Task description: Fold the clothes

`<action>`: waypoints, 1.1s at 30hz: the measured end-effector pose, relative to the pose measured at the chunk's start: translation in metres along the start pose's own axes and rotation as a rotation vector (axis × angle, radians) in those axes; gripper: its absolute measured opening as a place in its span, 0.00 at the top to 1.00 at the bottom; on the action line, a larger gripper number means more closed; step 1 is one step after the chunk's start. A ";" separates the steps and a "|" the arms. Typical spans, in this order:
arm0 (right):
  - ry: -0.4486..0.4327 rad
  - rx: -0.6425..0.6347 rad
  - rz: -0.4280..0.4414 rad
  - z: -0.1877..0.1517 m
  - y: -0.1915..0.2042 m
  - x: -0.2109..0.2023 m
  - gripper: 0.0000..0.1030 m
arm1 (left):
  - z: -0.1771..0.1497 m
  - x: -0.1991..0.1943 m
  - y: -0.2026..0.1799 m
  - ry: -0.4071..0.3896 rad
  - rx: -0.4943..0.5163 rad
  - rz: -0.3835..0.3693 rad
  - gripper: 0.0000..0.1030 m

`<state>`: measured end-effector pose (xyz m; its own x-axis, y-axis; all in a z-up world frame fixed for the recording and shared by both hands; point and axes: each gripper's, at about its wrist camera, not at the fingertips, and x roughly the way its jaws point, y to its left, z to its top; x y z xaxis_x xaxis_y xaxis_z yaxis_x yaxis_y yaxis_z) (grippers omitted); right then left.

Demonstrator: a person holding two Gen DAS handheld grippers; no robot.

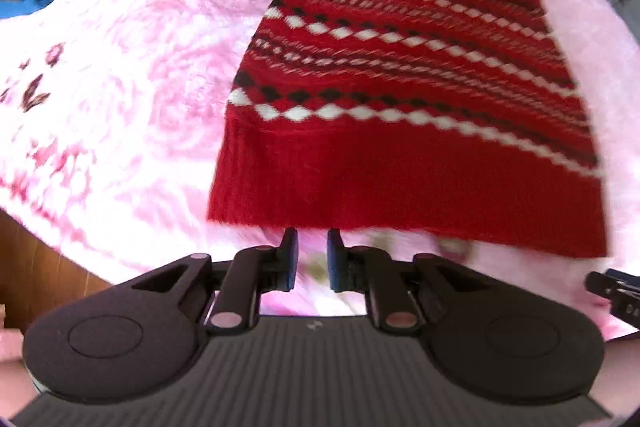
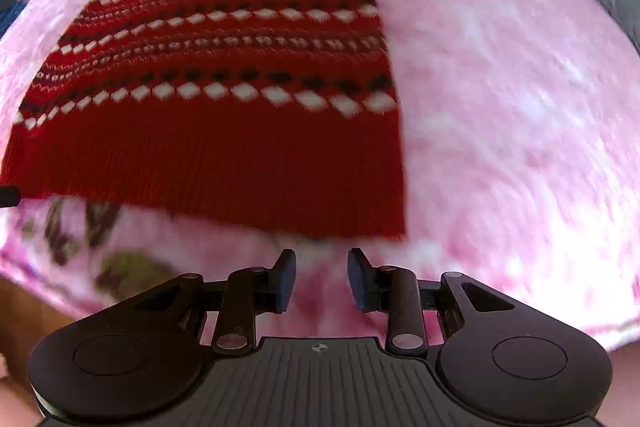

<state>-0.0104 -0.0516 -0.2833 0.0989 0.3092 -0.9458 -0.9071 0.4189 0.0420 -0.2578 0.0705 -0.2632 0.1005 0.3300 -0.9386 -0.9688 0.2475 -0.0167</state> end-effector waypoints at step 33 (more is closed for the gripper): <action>-0.212 -0.099 0.166 -0.041 -0.006 -0.211 0.22 | -0.075 -0.236 -0.050 -0.267 0.059 0.047 0.51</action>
<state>-0.0423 -0.1543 -0.0968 0.0194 0.5423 -0.8399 -0.9525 0.2654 0.1494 -0.2501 -0.0875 -0.0670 0.1196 0.5691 -0.8136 -0.9597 0.2762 0.0521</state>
